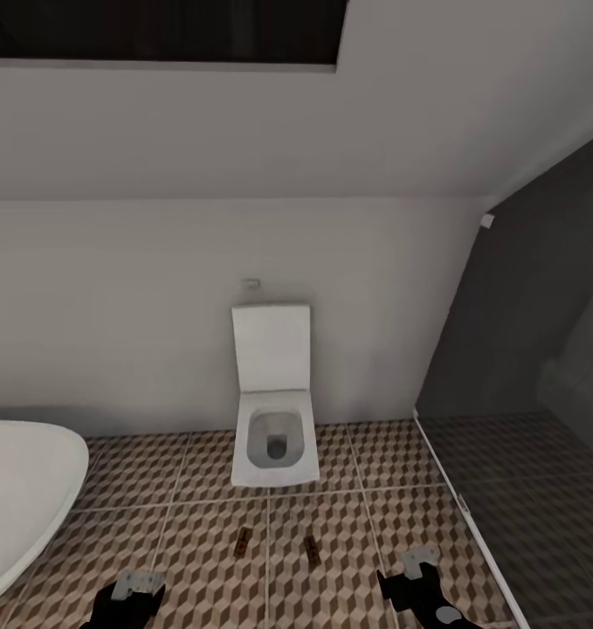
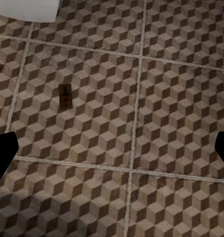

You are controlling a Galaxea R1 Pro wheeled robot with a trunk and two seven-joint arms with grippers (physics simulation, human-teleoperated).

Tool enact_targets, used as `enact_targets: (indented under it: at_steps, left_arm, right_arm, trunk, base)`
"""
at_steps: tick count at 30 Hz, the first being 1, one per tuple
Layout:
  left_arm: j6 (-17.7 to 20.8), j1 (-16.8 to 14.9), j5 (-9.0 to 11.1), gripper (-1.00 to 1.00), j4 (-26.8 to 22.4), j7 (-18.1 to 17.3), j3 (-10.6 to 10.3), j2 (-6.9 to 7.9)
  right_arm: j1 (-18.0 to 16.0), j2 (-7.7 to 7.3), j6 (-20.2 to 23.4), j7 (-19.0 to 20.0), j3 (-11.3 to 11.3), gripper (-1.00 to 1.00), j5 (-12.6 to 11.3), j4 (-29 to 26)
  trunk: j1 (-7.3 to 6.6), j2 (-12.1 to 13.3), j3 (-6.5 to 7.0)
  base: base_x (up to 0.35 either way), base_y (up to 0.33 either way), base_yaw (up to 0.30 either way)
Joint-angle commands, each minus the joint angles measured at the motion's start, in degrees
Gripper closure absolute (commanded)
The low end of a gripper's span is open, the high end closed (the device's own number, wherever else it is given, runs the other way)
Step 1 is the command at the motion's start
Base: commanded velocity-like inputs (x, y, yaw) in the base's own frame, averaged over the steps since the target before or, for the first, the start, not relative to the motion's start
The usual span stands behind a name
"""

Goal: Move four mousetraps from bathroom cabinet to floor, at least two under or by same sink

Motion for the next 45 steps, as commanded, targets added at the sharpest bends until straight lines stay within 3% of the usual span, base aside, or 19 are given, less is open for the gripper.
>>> enact_targets:
  at_steps: [1, 45]
  left_arm:
    - [-0.3, -0.1, 0.6, -1.0, 0.2, -0.5, -0.3, -0.03]
    - [-0.3, -0.1, 0.6, -1.0, 0.2, -0.5, -0.3, -0.03]
  right_arm:
    - [-0.1, -0.01, -0.2, 0.0, -0.1, -1.0, 0.3, 0.1]
    - [0.0, -0.01, -0.2, 0.0, -0.1, -1.0, 0.3, 0.1]
  trunk:
    - [0.04, -0.1, -0.02]
    - [0.04, -0.1, 4.03]
  base:
    - [0.0, 0.0, 0.0]
    - [0.0, 0.0, 0.0]
